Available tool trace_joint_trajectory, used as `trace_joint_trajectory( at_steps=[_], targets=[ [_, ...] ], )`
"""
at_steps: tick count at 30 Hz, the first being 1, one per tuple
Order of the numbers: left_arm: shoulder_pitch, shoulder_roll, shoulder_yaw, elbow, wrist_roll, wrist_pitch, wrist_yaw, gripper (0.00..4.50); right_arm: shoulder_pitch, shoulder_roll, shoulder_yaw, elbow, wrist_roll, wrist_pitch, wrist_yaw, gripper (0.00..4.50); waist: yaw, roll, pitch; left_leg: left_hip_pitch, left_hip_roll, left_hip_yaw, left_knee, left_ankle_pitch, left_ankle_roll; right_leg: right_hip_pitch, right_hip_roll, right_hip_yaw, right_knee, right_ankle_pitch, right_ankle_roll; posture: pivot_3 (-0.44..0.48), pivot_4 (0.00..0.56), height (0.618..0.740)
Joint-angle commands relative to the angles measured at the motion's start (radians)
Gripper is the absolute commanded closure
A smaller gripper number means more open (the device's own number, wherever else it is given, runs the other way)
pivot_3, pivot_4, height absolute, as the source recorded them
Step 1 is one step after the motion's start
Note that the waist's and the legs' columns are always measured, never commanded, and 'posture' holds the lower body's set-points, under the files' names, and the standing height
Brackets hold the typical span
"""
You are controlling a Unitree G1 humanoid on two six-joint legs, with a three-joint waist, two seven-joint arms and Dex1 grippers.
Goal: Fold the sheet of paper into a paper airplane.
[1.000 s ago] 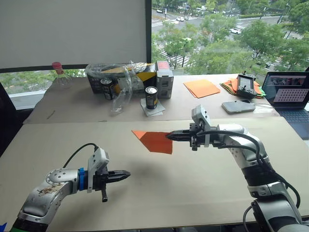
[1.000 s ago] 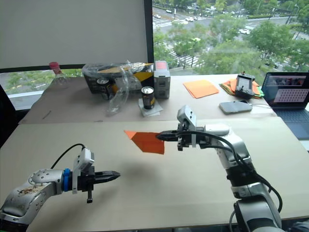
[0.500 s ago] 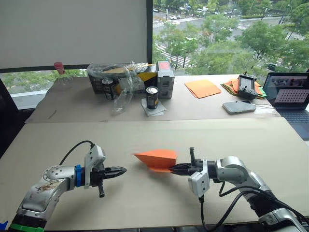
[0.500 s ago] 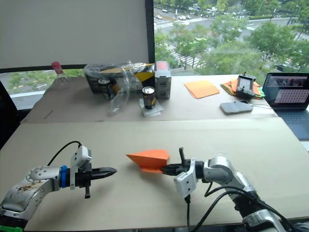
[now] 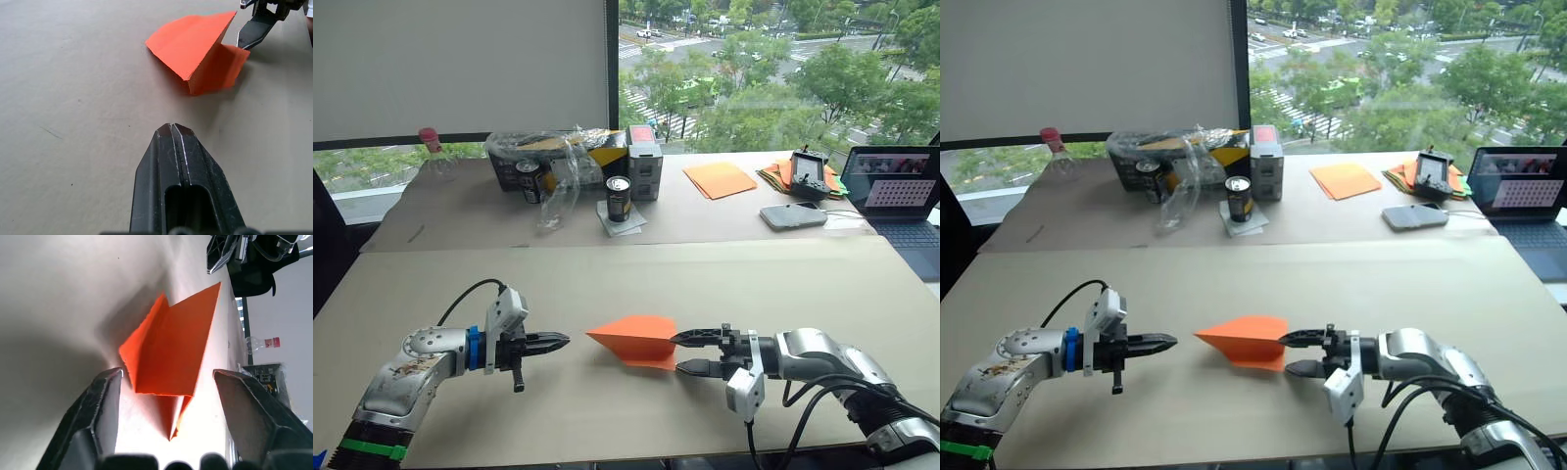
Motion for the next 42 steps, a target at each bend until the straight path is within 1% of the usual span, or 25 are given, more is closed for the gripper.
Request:
trace_joint_trajectory(
  at_steps=[1,4,7,8,11,14,15,16,19,20,27,31,37,42],
  targets=[
    [-0.005,-0.009,0.017,-0.016,-0.023,0.002,-0.008,4.5,0.007,-0.067,-0.023,-0.203,0.216,0.145,0.048,0.02,0.0,0.0,0.0,0.0,0.0,0.0,0.0,0.0,0.0,0.0,0.0,0.0,0.0,0.0,0.0,0.0,0.15,0.74],
    [-0.015,-0.014,0.017,-0.005,-0.024,0.003,-0.008,4.5,0.021,-0.065,-0.037,-0.326,0.285,0.337,0.086,0.02,0.001,0.0,0.0,0.0,0.001,0.0,0.0,0.0,0.0,0.0,0.001,0.0,0.0,0.0,0.0,0.0,0.15,0.74],
    [-0.029,-0.02,0.01,0.001,-0.033,0.02,-0.014,4.5,0.013,-0.021,-0.025,-0.379,0.37,0.546,0.133,0.02,0.003,0.0,0.0,0.0,0.001,0.0,0.0,0.0,0.0,0.001,0.001,0.0,0.0,0.0,0.0,0.0,0.15,0.74],
    [-0.034,-0.022,0.006,0.001,-0.034,0.022,-0.014,4.5,0.006,0.0,-0.014,-0.39,0.397,0.619,0.156,0.54,0.005,0.0,0.0,0.0,0.001,0.0,0.0,0.0,0.0,0.001,0.001,0.0,0.0,0.0,0.0,0.0,0.15,0.74],
    [-0.043,-0.026,0.002,-0.004,-0.034,0.03,-0.014,4.5,0.0,0.049,0.004,-0.421,0.462,0.778,0.219,1.45,0.007,0.0,0.0,-0.001,0.001,0.0,0.0,0.0,0.0,0.0,0.0,0.0,0.0,0.0,0.0,0.0,0.15,0.74],
    [-0.052,-0.026,0.004,-0.002,-0.033,0.034,-0.018,4.5,0.007,0.095,0.043,-0.426,0.469,0.95,0.276,2.45,0.008,0.0,0.0,-0.001,0.001,0.0,0.0,0.0,0.001,0.0,0.0,-0.001,0.0,0.0,0.0,0.0,0.15,0.74],
    [-0.055,-0.025,0.006,-0.001,-0.033,0.035,-0.019,4.5,0.021,0.114,0.06,-0.442,0.508,1.03,0.304,2.88,0.009,0.0,0.0,-0.001,0.001,0.0,0.0,0.0,0.001,0.0,0.0,-0.001,0.0,0.0,0.0,0.0,0.15,0.74],
    [-0.056,-0.025,0.007,0.0,-0.033,0.037,-0.02,4.5,0.035,0.125,0.07,-0.459,0.54,1.091,0.33,3.18,0.01,0.0,0.0,-0.001,0.001,0.0,0.0,0.0,0.001,0.0,0.0,-0.001,0.0,0.0,0.0,0.0,0.15,0.74],
    [-0.055,-0.021,0.009,-0.005,-0.035,0.043,-0.025,4.5,0.073,0.147,0.068,-0.495,0.586,1.2,0.362,4.24,0.011,0.0,0.0,-0.001,0.001,-0.001,0.0,0.0,0.001,0.0,0.0,-0.001,0.0,0.0,0.0,0.0,0.15,0.74],
    [-0.055,-0.02,0.009,-0.006,-0.035,0.043,-0.026,4.5,0.086,0.149,0.069,-0.498,0.583,1.215,0.368,4.48,0.011,0.0,0.0,-0.002,0.001,-0.001,0.0,0.0,0.001,-0.001,0.0,-0.001,0.0,0.0,0.0,0.0,0.15,0.74],
    [-0.076,-0.033,0.007,-0.015,-0.056,0.062,-0.033,4.5,0.168,0.185,0.064,-0.513,0.642,1.269,0.419,4.48,0.011,0.0,0.0,-0.002,0.0,-0.001,0.001,0.0,0.001,-0.001,0.0,-0.002,0.0,0.0,0.0,0.0,0.15,0.74],
    [-0.077,-0.025,-0.018,-0.051,-0.074,0.093,-0.065,4.5,0.196,0.181,0.071,-0.5,0.615,1.257,0.431,4.48,0.011,0.0,0.0,-0.002,0.0,-0.001,0.001,0.0,0.001,0.0,0.0,-0.001,0.0,0.0,0.0,0.0,0.15,0.74],
    [-0.074,-0.048,-0.09,-0.128,-0.087,0.131,-0.075,4.5,0.223,0.173,0.09,-0.45,0.542,1.239,0.422,4.48,0.011,0.0,0.0,-0.001,0.0,-0.001,0.001,0.0,0.001,0.0,0.0,-0.001,0.0,0.0,0.0,0.0,0.15,0.74],
    [-0.121,-0.136,-0.209,-0.051,0.043,0.047,-0.019,4.5,0.258,0.152,0.092,-0.453,0.495,1.232,0.412,4.48,0.018,0.0,0.0,0.001,-0.001,-0.001,0.001,0.0,0.001,0.003,0.0,-0.002,0.0,0.0,0.0,0.0,0.15,0.74]
  ],
)
